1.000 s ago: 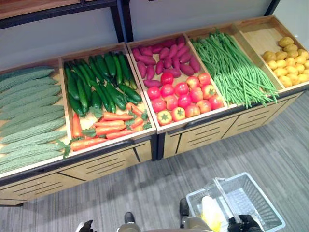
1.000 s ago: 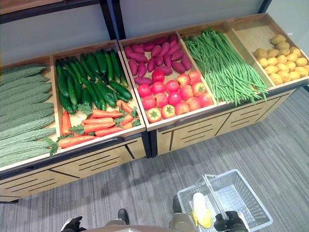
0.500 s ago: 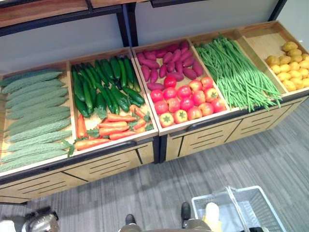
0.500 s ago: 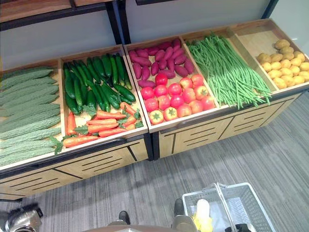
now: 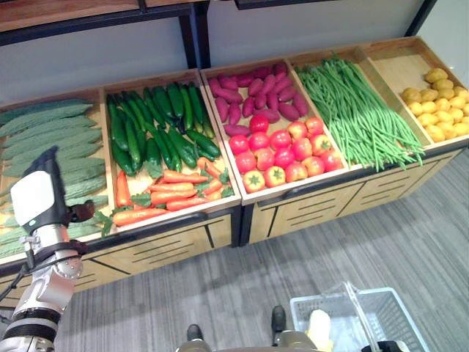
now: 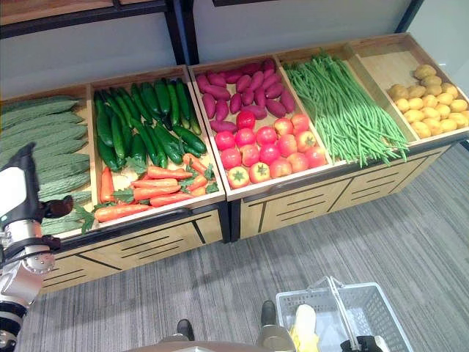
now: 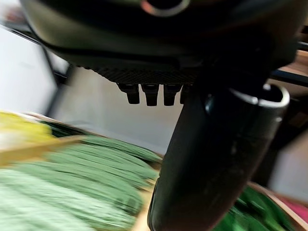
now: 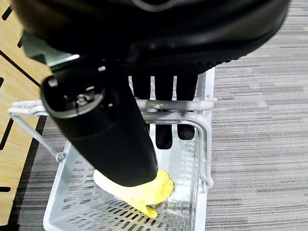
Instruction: Get the vegetables into the basket
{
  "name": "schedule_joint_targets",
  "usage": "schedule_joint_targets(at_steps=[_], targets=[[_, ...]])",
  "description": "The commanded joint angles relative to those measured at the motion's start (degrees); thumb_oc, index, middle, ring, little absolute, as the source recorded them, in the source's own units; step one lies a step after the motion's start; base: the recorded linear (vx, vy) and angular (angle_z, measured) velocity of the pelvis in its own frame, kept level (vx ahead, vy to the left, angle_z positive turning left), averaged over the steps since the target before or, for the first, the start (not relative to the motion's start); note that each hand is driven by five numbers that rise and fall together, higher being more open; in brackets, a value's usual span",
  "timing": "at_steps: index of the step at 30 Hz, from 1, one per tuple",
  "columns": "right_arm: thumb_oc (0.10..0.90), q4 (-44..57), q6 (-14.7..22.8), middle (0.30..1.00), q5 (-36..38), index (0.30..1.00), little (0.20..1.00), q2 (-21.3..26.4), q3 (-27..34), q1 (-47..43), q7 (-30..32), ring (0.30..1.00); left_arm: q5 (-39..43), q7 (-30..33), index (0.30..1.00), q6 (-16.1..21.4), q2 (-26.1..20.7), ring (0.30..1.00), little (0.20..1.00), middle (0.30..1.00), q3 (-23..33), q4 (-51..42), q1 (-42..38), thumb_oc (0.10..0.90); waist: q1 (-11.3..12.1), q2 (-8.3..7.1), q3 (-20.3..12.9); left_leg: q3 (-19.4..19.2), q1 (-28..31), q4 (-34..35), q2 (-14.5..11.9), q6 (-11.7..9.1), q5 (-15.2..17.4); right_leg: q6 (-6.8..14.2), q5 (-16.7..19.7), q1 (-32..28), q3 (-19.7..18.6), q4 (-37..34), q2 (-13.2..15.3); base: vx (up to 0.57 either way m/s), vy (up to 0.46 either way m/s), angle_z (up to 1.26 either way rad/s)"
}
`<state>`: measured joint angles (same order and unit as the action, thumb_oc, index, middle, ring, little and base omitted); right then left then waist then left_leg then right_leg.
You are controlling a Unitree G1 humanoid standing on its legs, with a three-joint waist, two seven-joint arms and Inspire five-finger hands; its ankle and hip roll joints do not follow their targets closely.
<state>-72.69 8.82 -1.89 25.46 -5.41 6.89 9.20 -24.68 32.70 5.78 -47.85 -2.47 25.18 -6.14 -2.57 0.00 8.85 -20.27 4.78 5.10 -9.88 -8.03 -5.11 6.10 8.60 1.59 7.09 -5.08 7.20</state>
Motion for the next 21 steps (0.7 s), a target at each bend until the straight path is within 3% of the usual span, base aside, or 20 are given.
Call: schedule_joint_targets(at_steps=[1,9,21], targets=[[0.400,0.82,1.72,0.300,-0.12,0.300,0.300,3.27,-0.08,-2.74,1.30,0.300,-1.36,-1.78,1.000,4.10,-5.44,1.000,1.000,1.000,1.62,-0.78,-9.36,0.900,-0.84,-1.32,-0.30,0.26,0.66,-0.10,0.47,-1.37,1.10,5.41,-2.05,-2.68,-0.04,0.61,4.48,0.00,0.031,-0.19],[0.400,2.59,2.33,0.300,-0.69,0.300,0.300,4.95,-0.61,-3.45,0.40,0.300,0.27,-12.85,1.000,6.70,-11.57,1.000,1.000,1.000,-10.12,2.97,-17.72,0.900,-2.05,-0.86,0.13,-0.77,0.70,-0.10,0.31,-1.43,0.91,5.69,-1.41,-1.50,-1.45,0.62,4.14,-0.01,0.008,-0.08],[0.400,2.19,2.14,0.300,-0.42,0.300,0.300,5.58,-1.21,-5.65,0.44,0.300,-2.46,-15.31,1.000,4.24,-10.69,1.000,1.000,1.000,-19.89,10.19,-28.30,0.900,-2.37,-0.83,1.53,-0.89,-0.53,-0.10,-0.23,-1.41,0.35,5.68,-0.84,0.17,-2.03,0.73,3.60,-0.01,-0.001,-0.03]])
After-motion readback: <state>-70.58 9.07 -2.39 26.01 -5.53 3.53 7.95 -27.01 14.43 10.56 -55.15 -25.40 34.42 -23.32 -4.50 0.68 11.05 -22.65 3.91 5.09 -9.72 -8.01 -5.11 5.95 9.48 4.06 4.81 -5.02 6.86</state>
